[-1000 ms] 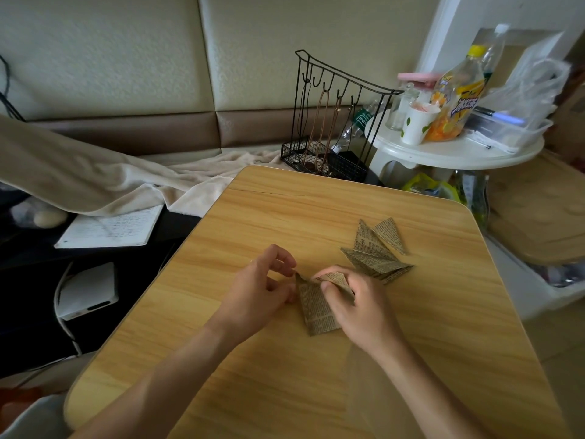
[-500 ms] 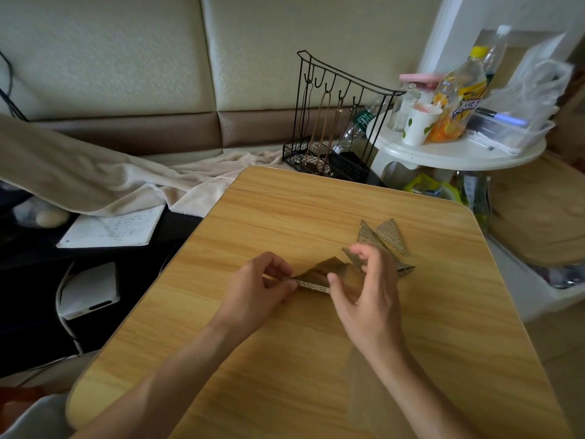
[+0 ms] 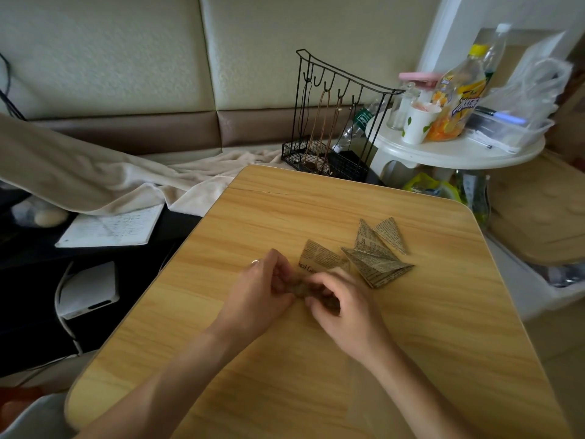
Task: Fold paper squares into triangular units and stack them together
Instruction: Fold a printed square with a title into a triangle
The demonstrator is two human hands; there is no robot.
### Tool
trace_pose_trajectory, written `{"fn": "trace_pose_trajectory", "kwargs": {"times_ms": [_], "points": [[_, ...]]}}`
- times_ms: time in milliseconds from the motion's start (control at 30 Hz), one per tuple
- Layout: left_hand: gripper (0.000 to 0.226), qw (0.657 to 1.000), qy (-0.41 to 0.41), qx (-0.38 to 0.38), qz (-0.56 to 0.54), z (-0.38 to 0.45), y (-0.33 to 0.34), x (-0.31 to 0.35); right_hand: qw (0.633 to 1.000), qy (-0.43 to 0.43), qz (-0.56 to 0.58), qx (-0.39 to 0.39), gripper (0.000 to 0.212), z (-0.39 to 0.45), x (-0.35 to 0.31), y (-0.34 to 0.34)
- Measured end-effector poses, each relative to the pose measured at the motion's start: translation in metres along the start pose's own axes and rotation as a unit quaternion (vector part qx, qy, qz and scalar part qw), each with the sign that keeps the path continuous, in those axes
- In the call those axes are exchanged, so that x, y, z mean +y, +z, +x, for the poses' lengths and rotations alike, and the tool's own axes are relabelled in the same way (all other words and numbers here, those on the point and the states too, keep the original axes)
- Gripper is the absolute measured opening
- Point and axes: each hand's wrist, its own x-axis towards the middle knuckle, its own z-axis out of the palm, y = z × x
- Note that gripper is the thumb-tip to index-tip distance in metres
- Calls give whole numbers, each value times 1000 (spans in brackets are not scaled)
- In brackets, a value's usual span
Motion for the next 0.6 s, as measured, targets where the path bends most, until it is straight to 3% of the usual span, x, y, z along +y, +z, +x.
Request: {"fn": "trace_pose_trajectory", "kwargs": {"times_ms": [167,600], "points": [[26,998,-6,6,62,-1,-5,2,1000,3,-3,8,8,0,-2,-1],[19,997,-8,1,77,-1,-6,0,999,23,3,25,12,2,-4,-5]]}}
